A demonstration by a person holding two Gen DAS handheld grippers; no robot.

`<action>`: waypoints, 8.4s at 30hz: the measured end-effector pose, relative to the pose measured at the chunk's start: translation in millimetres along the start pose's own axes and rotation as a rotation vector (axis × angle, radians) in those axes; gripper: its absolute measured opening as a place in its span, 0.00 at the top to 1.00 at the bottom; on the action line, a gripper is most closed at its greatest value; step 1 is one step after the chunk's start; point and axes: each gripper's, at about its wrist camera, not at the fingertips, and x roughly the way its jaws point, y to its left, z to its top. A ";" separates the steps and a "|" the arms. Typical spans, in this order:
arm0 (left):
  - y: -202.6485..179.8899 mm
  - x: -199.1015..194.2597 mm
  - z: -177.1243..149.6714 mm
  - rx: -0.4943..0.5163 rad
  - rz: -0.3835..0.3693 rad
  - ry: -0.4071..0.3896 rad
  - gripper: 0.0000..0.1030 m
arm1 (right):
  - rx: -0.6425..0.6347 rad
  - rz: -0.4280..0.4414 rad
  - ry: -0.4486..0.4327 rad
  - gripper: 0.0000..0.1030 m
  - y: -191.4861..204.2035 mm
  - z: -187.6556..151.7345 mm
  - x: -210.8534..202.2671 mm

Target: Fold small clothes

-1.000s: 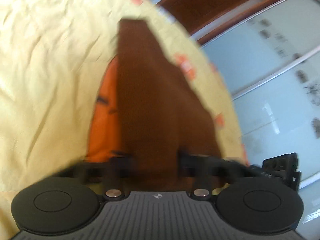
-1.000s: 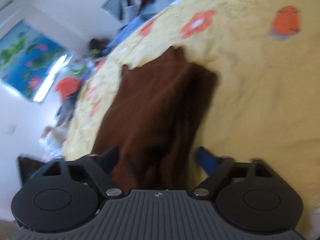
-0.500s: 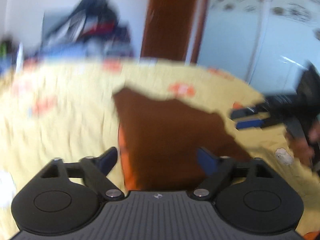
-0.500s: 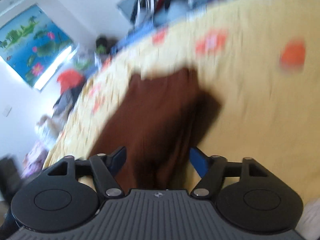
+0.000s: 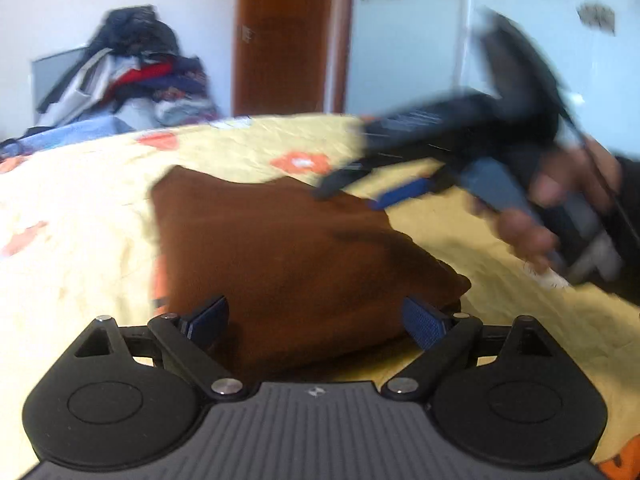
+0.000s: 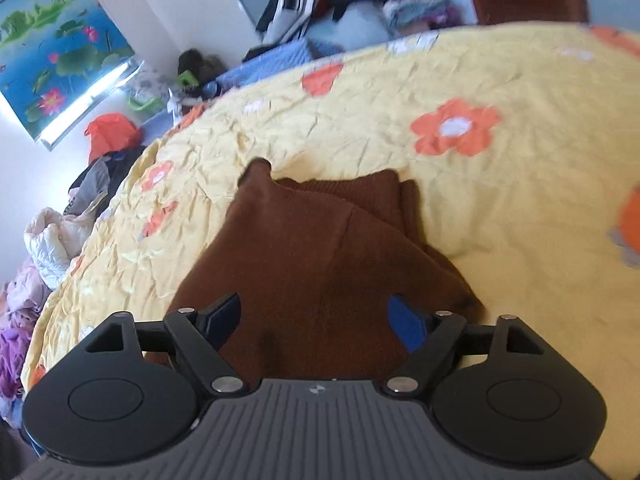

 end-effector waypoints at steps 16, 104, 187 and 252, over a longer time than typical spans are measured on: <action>20.7 32.8 -40.4 -0.137 0.307 0.133 0.00 | -0.218 -0.415 -0.130 0.00 26.4 -164.8 -45.5; 69.7 -3.9 24.5 -0.226 0.030 -0.038 0.05 | 0.343 0.292 -0.050 0.11 -66.8 -53.6 -49.7; -4.4 0.3 -45.7 -0.139 0.315 0.128 0.00 | -0.161 -0.486 -0.172 0.00 46.3 -170.3 -39.2; 19.5 -26.2 -28.6 -0.209 0.391 0.079 0.00 | -0.101 -0.423 -0.178 0.00 34.5 -164.2 -56.7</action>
